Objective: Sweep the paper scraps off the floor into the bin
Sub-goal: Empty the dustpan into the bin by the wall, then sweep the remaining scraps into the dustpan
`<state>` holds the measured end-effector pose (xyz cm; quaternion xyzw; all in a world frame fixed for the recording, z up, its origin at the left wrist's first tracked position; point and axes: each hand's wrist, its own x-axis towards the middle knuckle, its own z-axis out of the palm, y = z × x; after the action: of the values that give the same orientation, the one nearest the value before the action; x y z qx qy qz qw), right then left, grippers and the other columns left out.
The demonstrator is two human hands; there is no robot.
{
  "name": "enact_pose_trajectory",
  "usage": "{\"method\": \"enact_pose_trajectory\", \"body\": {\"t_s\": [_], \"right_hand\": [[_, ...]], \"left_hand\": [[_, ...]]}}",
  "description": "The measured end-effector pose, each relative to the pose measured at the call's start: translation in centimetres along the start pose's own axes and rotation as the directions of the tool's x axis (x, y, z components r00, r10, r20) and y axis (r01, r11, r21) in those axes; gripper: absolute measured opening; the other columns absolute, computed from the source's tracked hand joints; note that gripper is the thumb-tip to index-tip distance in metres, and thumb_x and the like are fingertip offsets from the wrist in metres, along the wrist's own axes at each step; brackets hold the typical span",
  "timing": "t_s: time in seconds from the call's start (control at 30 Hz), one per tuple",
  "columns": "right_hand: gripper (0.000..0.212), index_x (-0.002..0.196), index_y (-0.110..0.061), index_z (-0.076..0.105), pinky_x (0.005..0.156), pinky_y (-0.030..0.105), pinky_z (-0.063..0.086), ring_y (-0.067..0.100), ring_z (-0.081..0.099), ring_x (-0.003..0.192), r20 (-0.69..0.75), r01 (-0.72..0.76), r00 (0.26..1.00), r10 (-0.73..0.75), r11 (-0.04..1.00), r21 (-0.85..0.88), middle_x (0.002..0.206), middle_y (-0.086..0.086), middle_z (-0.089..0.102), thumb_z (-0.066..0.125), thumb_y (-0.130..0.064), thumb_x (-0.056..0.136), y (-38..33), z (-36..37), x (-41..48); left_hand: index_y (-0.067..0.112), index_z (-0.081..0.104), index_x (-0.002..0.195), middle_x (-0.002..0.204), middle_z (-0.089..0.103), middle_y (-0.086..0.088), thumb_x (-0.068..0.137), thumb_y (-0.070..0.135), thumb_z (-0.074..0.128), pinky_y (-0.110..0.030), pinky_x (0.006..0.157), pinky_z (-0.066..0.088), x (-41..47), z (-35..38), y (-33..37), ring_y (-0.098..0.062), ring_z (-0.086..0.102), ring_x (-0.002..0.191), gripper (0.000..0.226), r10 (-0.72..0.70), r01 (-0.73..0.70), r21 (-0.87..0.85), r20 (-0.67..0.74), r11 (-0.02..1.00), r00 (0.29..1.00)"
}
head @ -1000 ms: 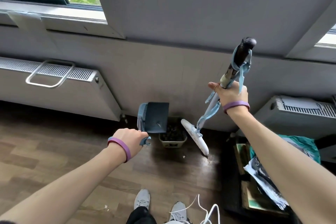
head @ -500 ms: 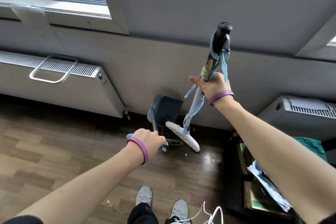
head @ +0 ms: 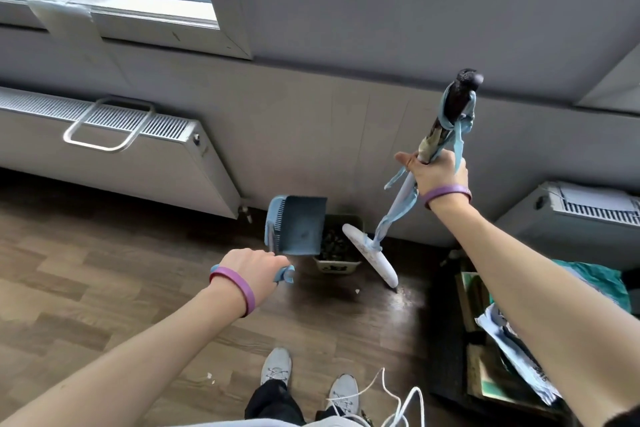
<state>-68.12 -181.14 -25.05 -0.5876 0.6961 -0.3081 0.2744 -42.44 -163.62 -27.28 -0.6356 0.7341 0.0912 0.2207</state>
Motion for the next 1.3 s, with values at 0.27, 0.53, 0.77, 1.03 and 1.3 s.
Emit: {"method": "enact_pose_trajectory", "body": {"t_s": [0.27, 0.53, 0.77, 1.03, 1.3], "right_hand": [[0.044, 0.087, -0.013, 0.072, 0.070, 0.025, 0.043, 0.021, 0.062, 0.078, -0.066, -0.013, 0.998, 0.013, 1.000, 0.007, 0.086, 0.005, 0.070, 0.071, -0.055, 0.076, 0.0, -3.1, 0.1], [0.043, 0.086, -0.011, 0.070, 0.071, 0.029, 0.045, 0.029, 0.063, 0.081, -0.077, -0.122, 0.989, 0.122, 0.992, 0.008, 0.087, 0.010, 0.068, 0.065, -0.054, 0.081, 3.5, -5.0, -0.6], [0.064, 0.103, -0.033, 0.068, 0.080, 0.042, 0.057, 0.025, 0.069, 0.082, 0.092, -0.262, 0.961, 0.262, 0.965, -0.009, 0.093, -0.002, 0.072, 0.053, -0.080, 0.062, 8.7, -3.0, -0.1], [0.024, 0.074, -0.042, 0.064, 0.074, 0.049, 0.058, 0.027, 0.069, 0.075, 0.085, -0.433, 0.900, 0.427, 0.897, 0.091, 0.066, -0.004, 0.069, 0.052, -0.057, 0.061, 17.7, 0.6, 1.2], [0.033, 0.098, -0.027, 0.069, 0.084, 0.027, 0.044, 0.024, 0.062, 0.095, 0.143, -0.475, 0.873, 0.466, 0.879, 0.034, 0.100, 0.003, 0.066, 0.067, -0.049, 0.074, 18.4, 4.7, -1.0]], "left_hand": [[0.035, 0.064, 0.105, 0.099, 0.071, -0.003, 0.087, 0.043, 0.053, -0.029, 0.073, 0.047, -1.3, 0.7, -2.4, -0.031, 0.064, 0.093, 0.023, -0.431, 0.319, -0.506, -0.118, 0.801, 0.895], [0.023, 0.067, 0.078, 0.071, 0.065, -0.008, 0.079, 0.037, 0.063, -0.029, 0.065, 0.047, -0.4, -0.1, -4.9, -0.031, 0.061, 0.070, 0.015, -0.640, 0.468, -0.767, 0.098, 0.439, 0.762], [0.018, 0.067, 0.076, 0.061, 0.059, -0.007, 0.085, 0.034, 0.061, -0.029, 0.057, 0.048, -1.9, 1.8, -2.1, -0.024, 0.053, 0.055, 0.019, -0.580, 0.454, -0.809, 0.179, 0.373, 0.795], [0.017, 0.064, 0.078, 0.056, 0.055, -0.006, 0.089, 0.032, 0.059, -0.024, 0.043, 0.041, -2.3, 3.1, 1.0, -0.019, 0.047, 0.047, 0.019, -0.517, 0.453, -0.817, 0.231, 0.357, 0.824], [0.022, 0.068, 0.066, 0.041, 0.050, 0.000, 0.082, 0.031, 0.067, -0.027, 0.048, 0.040, -1.3, 5.9, 3.2, -0.022, 0.050, 0.045, 0.019, -0.537, 0.531, -0.763, 0.293, 0.368, 0.791]]}}
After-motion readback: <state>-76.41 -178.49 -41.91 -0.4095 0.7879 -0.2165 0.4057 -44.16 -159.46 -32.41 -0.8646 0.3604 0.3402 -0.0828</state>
